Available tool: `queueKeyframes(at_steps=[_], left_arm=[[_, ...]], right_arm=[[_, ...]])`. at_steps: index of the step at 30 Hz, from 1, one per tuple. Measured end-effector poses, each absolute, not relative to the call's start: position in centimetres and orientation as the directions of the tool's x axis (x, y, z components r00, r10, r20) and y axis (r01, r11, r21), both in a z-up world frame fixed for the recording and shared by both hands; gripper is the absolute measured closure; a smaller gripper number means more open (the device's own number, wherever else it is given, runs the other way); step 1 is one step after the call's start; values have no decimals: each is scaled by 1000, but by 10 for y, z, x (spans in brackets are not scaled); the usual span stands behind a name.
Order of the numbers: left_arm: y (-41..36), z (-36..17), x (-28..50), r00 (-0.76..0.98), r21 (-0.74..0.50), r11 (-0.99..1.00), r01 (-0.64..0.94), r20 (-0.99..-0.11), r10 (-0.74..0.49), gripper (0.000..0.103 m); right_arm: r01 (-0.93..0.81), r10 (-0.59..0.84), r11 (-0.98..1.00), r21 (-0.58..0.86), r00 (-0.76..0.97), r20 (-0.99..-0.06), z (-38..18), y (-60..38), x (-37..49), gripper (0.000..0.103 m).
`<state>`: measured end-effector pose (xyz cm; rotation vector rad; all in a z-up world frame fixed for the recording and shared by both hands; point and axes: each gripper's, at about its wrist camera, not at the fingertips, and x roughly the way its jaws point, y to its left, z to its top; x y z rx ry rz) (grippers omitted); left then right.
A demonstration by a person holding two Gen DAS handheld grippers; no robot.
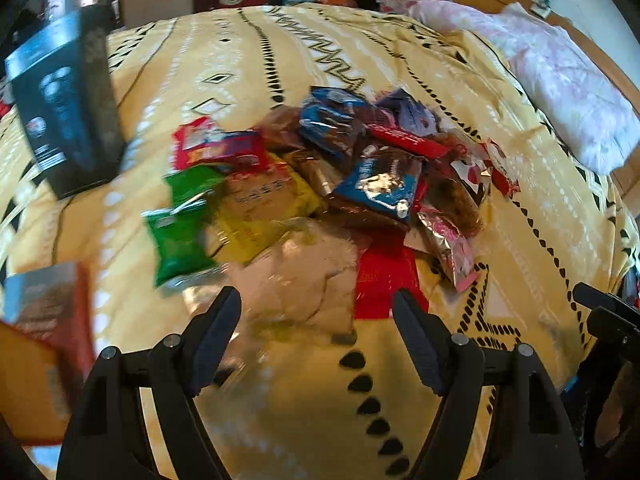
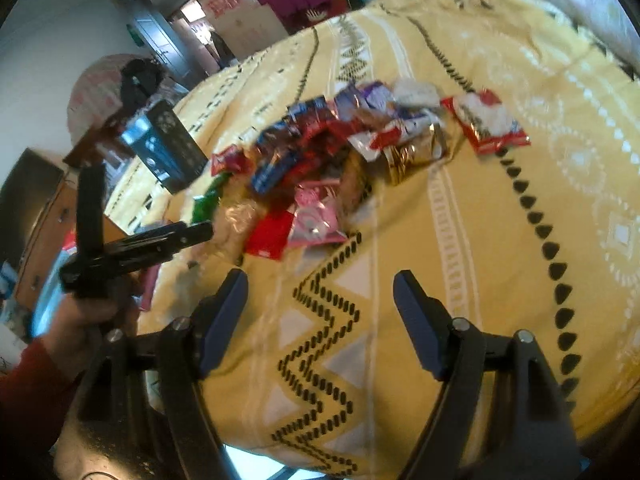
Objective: Organize snacks
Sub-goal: 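Grasp the pink wafer packet with the right tool while the left tool grasps the clear cookie bag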
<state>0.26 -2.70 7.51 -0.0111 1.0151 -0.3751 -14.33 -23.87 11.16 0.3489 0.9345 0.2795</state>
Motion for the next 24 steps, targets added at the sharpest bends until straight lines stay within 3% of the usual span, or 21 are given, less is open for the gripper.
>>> queueKeyframes(at_steps=[5, 7, 13, 18, 24], left_arm=[[-44, 53, 24, 466, -100, 939, 330, -848, -254, 24], [-44, 39, 29, 451, -85, 941, 327, -861, -235, 38], [-24, 49, 5, 502, -107, 942, 318, -824, -263, 40], [-1, 62, -20, 533, -124, 959, 254, -810, -246, 40], [10, 61, -21, 525, -139, 963, 230, -816, -243, 40]], right_arm=[[-87, 388, 908, 410, 542, -746, 101, -236, -131, 26], [-94, 397, 906, 413, 533, -747, 98, -232, -125, 26], [-125, 418, 900, 417, 520, -745, 89, -215, -98, 28], [-133, 476, 871, 473, 469, -744, 72, -199, -62, 36], [-110, 311, 949, 296, 483, -818, 54, -180, -34, 36]])
